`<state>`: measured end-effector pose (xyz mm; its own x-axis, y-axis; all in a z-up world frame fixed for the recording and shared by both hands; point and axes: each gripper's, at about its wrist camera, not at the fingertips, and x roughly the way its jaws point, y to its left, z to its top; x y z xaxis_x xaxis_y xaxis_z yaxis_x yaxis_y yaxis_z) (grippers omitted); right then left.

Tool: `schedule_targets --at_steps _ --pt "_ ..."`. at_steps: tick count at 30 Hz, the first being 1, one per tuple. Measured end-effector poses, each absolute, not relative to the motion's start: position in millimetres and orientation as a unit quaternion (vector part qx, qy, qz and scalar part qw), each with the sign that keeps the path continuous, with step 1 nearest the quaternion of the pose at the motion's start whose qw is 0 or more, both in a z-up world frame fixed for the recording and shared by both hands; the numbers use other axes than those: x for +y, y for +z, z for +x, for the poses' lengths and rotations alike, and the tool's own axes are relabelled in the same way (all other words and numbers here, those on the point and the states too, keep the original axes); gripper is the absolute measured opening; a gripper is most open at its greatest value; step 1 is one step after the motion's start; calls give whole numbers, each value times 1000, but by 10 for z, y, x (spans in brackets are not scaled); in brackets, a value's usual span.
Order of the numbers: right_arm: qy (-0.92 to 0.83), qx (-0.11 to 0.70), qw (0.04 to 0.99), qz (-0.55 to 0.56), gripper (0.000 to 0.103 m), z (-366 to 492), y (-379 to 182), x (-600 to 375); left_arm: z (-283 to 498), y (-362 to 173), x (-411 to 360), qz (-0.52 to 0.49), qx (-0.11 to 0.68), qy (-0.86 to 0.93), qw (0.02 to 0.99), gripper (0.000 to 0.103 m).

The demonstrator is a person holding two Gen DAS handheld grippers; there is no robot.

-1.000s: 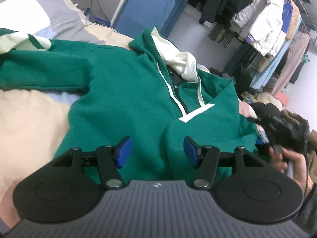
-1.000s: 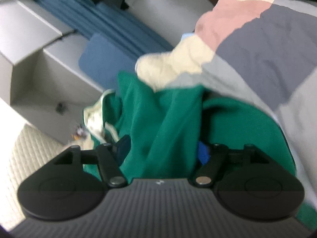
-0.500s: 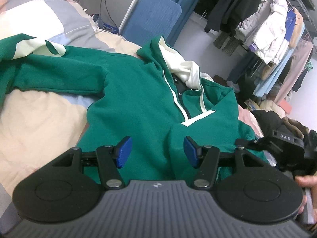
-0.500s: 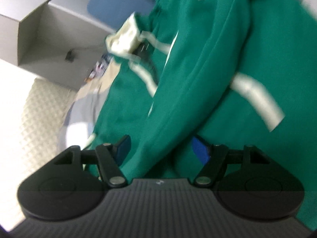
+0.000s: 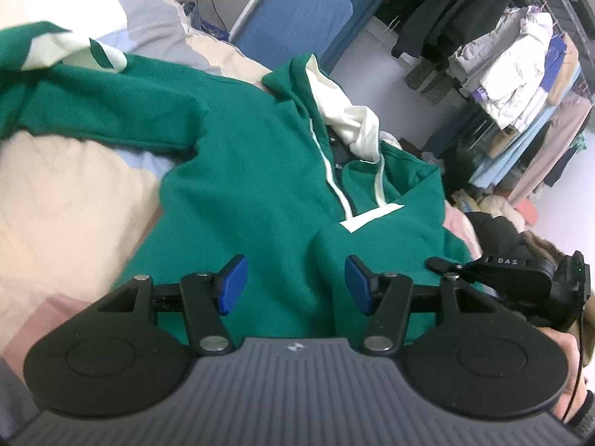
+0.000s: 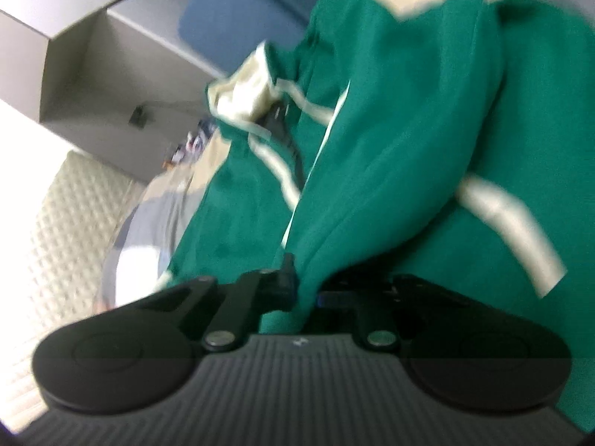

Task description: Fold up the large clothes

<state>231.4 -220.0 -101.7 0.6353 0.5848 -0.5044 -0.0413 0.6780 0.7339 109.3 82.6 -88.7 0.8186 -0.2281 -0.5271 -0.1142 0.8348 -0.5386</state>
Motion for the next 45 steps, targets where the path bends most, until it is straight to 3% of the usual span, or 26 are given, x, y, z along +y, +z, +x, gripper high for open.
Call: schedule_targets --at_steps 6,14,27,30,32,34,45 --pt "110 345 882 300 10 2350 -802 -2573 1155 -946 711 -277 310 -55 907 63" --pt "52 406 841 353 12 2463 -1139 -2927 1264 -1067 404 -284 332 -116 892 63" --pt "91 434 820 361 13 2442 -1179 -2800 1533 -1492 -361 -255 384 -198 865 63" --pt "92 431 822 360 13 2441 -1177 -2768 1511 -1461 -385 -249 386 -191 867 52" --pt "95 429 824 358 13 2428 -1169 -2755 1477 -1391 -385 -243 384 -187 871 25" --pt "100 426 824 360 13 2407 -1155 -2745 1434 -1324 -332 -240 384 -179 874 14" --pt "137 411 826 360 13 2280 -992 -2669 1114 -835 241 -276 349 -161 881 12"
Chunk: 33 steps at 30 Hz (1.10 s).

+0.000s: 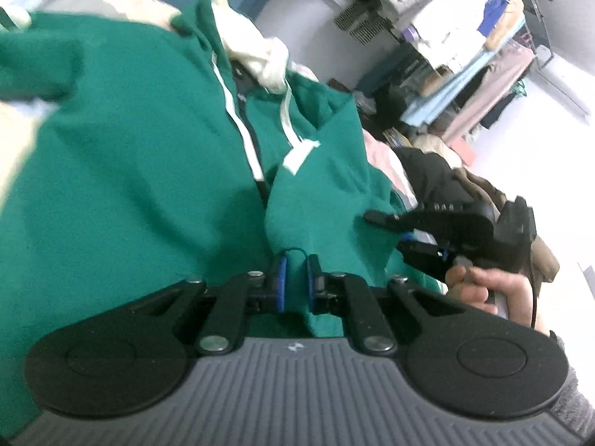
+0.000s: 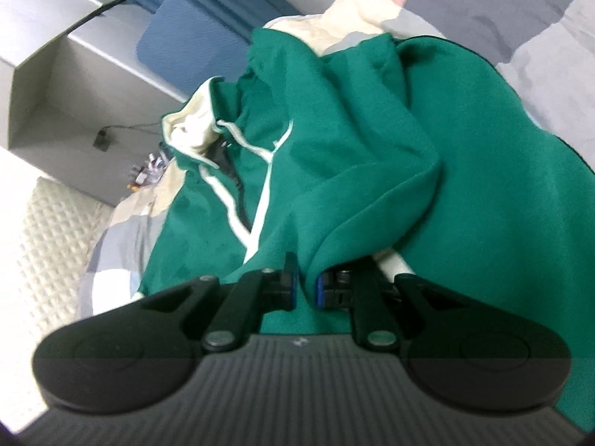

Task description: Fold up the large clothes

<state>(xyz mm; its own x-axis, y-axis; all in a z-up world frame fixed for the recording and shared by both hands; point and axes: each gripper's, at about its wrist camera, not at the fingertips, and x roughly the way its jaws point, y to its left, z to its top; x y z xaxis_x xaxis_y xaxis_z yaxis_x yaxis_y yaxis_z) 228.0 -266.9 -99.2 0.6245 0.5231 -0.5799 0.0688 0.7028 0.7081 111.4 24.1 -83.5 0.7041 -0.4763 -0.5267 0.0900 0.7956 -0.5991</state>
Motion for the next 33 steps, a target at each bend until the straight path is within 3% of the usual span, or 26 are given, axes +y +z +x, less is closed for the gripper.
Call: schedule_targets --at_steps 14,16,18,20,22,33 --pt "143 440 858 224 17 2038 -1076 -2171 1076 -1065 500 -214 434 -72 872 13" --pt "143 438 862 210 24 1972 -1010 -2143 1087 -1046 500 -215 430 -72 874 16" --pt "152 430 866 208 49 1879 -949 -2147 1060 -988 505 -214 424 -73 877 22" --pt "165 419 867 213 64 1766 -881 -2141 1026 -910 505 -212 414 -65 883 44" --pt "175 408 872 207 65 1661 -826 -2114 977 -825 515 -211 399 -60 890 54" --pt "200 326 920 86 64 1507 -668 -1708 743 -442 937 -127 335 71 931 56"
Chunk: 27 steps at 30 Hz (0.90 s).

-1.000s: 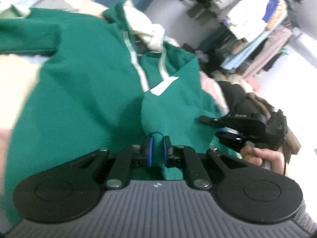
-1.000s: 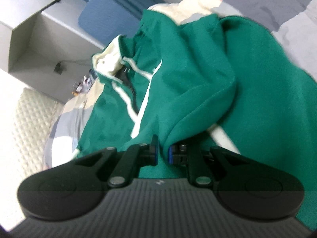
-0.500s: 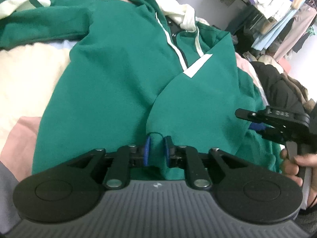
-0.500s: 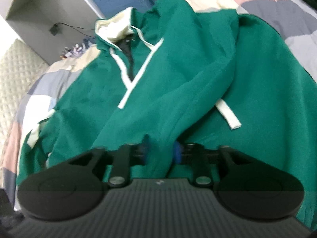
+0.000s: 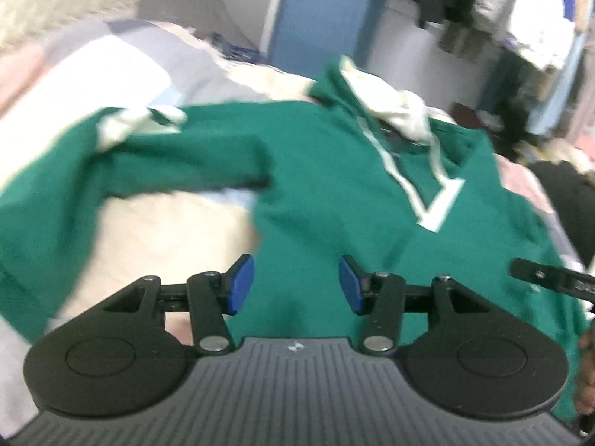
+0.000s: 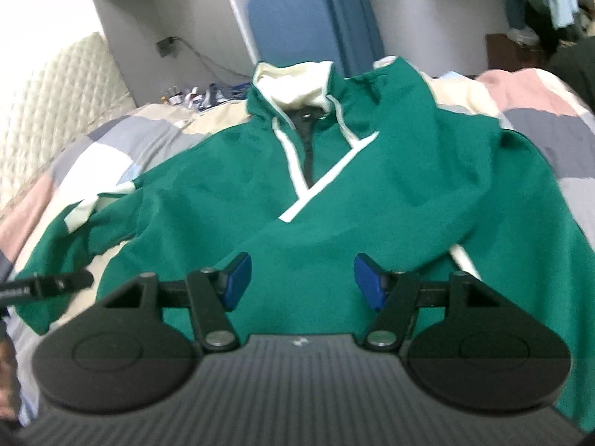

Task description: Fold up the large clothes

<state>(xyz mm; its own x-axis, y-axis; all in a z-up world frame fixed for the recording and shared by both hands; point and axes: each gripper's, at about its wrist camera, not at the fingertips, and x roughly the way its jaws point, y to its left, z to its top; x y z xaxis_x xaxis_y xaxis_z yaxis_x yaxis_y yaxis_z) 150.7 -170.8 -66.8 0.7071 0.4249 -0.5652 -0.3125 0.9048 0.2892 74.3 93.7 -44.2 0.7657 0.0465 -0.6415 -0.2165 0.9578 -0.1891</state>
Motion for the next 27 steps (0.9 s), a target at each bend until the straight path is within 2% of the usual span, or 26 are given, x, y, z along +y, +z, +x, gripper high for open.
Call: schedule_targets --at_steps 9,10,11,12,16,19,23,27 --pt "179 368 910 64 63 1648 -889 -1613 601 -446 1294 -111 279 234 925 65" --pt "177 368 910 64 67 1658 -896 -1618 570 -443 1305 -103 265 257 924 66" --pt "176 366 911 65 82 1655 -895 -1610 552 -431 1320 -98 255 274 922 68" --pt "178 362 913 68 89 1650 -883 -1614 528 -418 1331 -96 244 290 920 69" --pt "189 355 914 61 89 1619 -853 -1574 418 -367 1387 -83 204 353 909 74" --pt "192 361 910 63 89 1628 -881 -1555 393 -372 1433 -60 191 403 893 84" --pt "190 368 909 56 89 1637 -897 -1523 489 -479 1510 -24 217 443 870 90" --pt "189 370 908 58 89 1642 -894 -1526 669 -642 1744 -31 271 453 849 91"
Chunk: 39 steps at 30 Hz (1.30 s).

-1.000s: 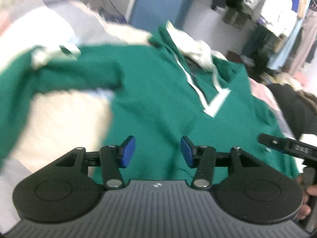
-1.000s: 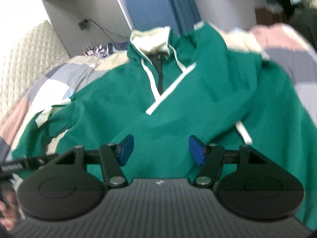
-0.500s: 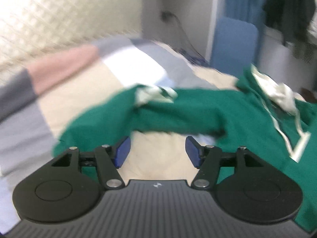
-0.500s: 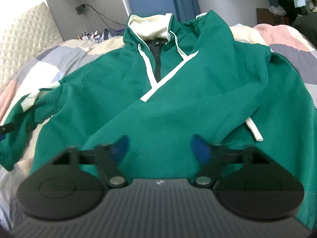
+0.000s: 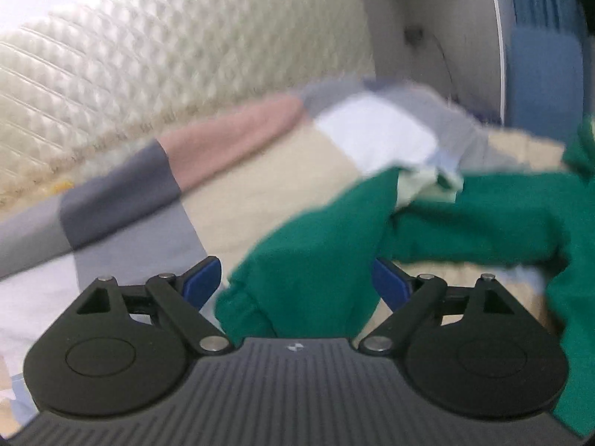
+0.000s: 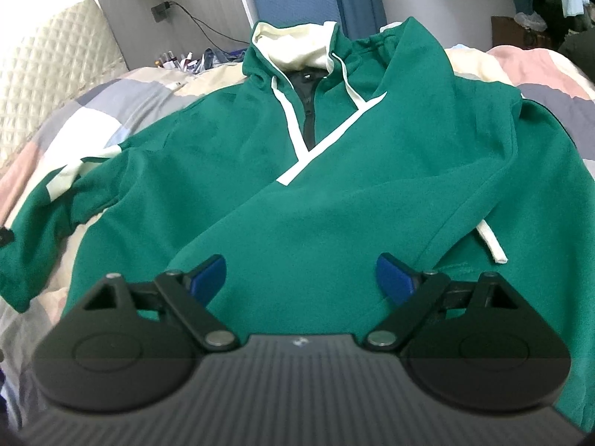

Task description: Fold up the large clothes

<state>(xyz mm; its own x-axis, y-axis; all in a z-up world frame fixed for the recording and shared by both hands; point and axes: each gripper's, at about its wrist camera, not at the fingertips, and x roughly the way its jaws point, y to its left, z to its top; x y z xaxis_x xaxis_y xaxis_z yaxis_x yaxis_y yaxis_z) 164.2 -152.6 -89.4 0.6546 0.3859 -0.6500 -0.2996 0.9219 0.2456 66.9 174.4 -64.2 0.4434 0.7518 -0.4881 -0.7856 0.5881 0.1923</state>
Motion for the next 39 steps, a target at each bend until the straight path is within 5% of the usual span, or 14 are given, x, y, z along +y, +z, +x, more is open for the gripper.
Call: schedule_targets --at_steps 4,6,8,10,16,26,28,35,39 --pt "188 380 903 69 89 1672 -871 -1565 803 -763 1990 -42 307 462 831 89" --pt "189 384 900 80 89 1683 -859 -1602 849 -739 2077 -41 315 458 831 72" --pt "191 385 899 88 89 1695 -853 -1637 855 -657 2160 -49 319 453 831 32" --pt "192 387 897 94 89 1701 -849 -1667 840 -525 2206 -71 326 437 835 25" --pt "207 389 890 116 89 1732 -825 -1751 861 273 2223 -117 312 379 863 21" --pt "211 379 883 179 89 1692 -756 -2060 1501 1699 944 8 291 246 924 18" --pt "214 376 881 192 89 1677 -744 -2131 1625 1807 559 28 287 202 936 5" --pt "187 363 887 217 89 1673 -746 -2345 1963 1649 -790 55 307 48 949 3" --pt "188 371 882 220 89 1688 -823 -2375 2004 1307 -929 20 326 30 945 3"
